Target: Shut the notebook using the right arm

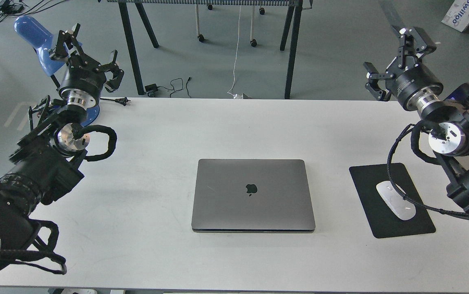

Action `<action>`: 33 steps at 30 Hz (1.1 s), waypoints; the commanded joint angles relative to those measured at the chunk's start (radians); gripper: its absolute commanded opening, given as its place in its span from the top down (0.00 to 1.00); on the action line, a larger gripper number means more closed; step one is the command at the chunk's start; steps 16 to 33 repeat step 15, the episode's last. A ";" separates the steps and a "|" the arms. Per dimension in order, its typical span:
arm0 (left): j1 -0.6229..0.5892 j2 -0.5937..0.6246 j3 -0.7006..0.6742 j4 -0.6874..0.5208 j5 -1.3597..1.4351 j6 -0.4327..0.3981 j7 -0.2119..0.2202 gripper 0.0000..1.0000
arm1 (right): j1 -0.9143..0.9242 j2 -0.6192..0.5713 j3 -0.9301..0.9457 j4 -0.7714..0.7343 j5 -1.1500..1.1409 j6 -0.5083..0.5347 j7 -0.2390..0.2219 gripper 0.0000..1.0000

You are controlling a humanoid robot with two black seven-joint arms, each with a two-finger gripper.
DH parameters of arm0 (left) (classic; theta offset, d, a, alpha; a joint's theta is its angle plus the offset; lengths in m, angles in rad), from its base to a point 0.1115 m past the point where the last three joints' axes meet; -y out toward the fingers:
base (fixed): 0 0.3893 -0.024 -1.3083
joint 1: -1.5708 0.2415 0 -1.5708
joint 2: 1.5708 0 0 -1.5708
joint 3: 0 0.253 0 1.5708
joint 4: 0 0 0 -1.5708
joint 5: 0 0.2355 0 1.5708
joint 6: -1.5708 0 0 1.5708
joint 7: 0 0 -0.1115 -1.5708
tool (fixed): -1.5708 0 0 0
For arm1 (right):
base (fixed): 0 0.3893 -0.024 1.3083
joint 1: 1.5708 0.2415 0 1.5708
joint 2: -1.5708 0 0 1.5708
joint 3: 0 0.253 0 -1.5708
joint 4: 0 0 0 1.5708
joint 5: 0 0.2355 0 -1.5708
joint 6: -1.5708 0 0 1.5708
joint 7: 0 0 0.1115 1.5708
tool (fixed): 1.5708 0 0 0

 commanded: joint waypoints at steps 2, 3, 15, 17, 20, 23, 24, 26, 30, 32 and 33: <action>0.000 -0.002 0.000 0.000 0.000 0.000 0.000 0.00 | 0.007 0.009 0.061 -0.060 0.126 0.008 -0.004 0.01; 0.000 -0.002 0.000 0.000 0.000 0.000 0.000 0.00 | 0.007 0.009 0.058 -0.067 0.163 0.008 -0.003 0.01; 0.000 0.000 0.000 0.000 0.000 0.000 0.000 0.00 | -0.010 0.027 0.055 -0.087 0.246 0.002 -0.001 0.01; 0.000 0.000 0.000 0.000 0.000 0.000 0.000 0.00 | -0.010 0.027 0.055 -0.087 0.246 0.002 -0.001 0.01; 0.000 0.000 0.000 0.000 0.000 0.000 0.000 0.00 | -0.010 0.027 0.055 -0.087 0.246 0.002 -0.001 0.01; 0.000 0.000 0.000 0.000 0.000 0.000 0.000 0.00 | -0.010 0.027 0.055 -0.087 0.246 0.002 -0.001 0.01; 0.000 0.000 0.000 0.000 0.000 0.000 0.000 0.00 | -0.010 0.027 0.055 -0.087 0.246 0.002 -0.001 0.01; 0.000 0.000 0.000 0.000 0.000 0.000 0.000 0.00 | -0.010 0.027 0.055 -0.087 0.246 0.002 -0.001 0.01; 0.000 0.000 0.000 0.000 0.000 0.000 0.000 0.00 | -0.010 0.027 0.055 -0.087 0.246 0.002 -0.001 0.01; 0.000 0.000 0.000 0.000 0.000 0.000 0.000 0.00 | -0.010 0.027 0.055 -0.087 0.246 0.002 -0.001 0.01; 0.000 0.000 0.000 0.000 0.000 0.000 0.000 0.00 | -0.010 0.027 0.055 -0.087 0.246 0.002 -0.001 0.01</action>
